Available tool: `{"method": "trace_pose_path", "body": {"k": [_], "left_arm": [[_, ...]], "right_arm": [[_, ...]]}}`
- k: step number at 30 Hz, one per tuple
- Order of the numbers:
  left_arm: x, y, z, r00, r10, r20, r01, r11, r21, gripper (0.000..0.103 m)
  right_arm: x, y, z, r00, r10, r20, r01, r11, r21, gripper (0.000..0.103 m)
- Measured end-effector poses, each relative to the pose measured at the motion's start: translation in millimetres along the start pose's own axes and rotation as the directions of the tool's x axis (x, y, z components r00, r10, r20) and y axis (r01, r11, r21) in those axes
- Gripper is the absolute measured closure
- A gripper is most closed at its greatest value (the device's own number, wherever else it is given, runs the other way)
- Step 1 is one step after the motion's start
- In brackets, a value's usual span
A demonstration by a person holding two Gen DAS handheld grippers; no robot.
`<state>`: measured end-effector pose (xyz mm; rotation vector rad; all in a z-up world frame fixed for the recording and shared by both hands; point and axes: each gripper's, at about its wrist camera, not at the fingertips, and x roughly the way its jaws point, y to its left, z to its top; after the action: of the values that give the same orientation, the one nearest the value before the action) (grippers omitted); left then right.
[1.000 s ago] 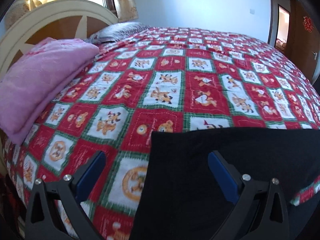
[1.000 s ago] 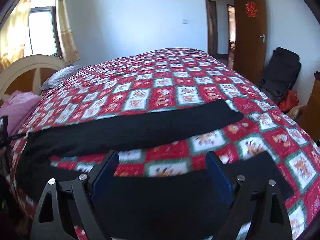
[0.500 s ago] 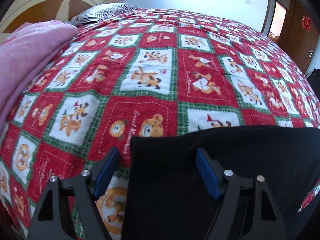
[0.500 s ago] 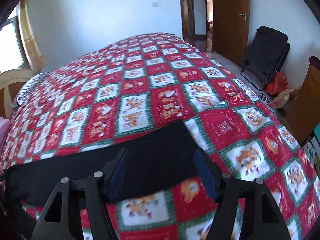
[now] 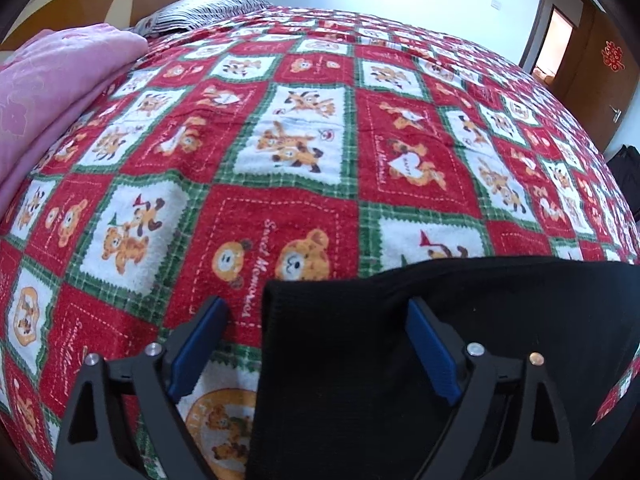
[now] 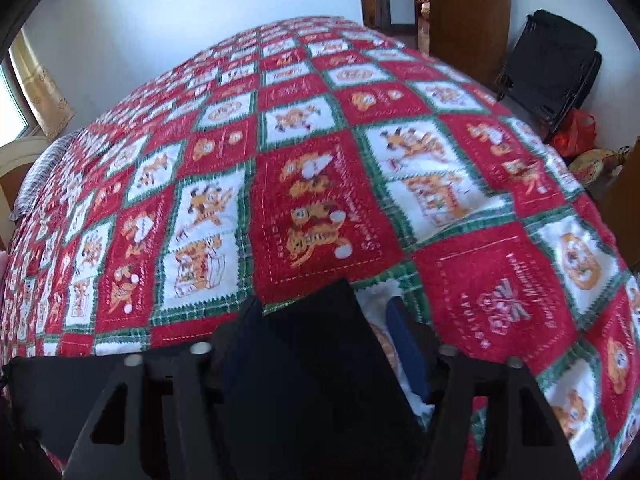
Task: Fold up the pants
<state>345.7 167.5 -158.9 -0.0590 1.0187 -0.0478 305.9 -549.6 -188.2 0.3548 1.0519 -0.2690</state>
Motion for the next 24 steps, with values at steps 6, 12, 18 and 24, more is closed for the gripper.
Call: {"method": "trace_pose_path", "body": {"k": [6,12,18,24], "left_arm": [[-8.7,-3.5,-0.3,0.999,-0.038,0.028,0.036,0.998,0.053,0.039],[-16.8,-5.3,1.4,0.995,-0.087,0.043,0.083,0.993,0.079,0.069],[-25.8,1.3,4.8,0.991,-0.11,0.08,0.104,0.992,0.071,0.083],[-13.8,8.0,3.9,0.988,-0.138,0.069,0.134,0.989,0.062,0.088]], "right_arm": [[-2.5,-2.6,-5.3,0.998,0.056,0.011,-0.056,0.998,-0.013,0.089],[-13.2,7.2,-11.3,0.998,0.047,0.039,-0.046,0.998,-0.033,0.093],[-20.6,12.8,-15.9,0.998,0.018,0.059,-0.014,0.998,-0.057,0.093],[-24.5,22.9,-15.0,0.998,-0.02,0.056,0.024,0.996,-0.081,0.094]]}}
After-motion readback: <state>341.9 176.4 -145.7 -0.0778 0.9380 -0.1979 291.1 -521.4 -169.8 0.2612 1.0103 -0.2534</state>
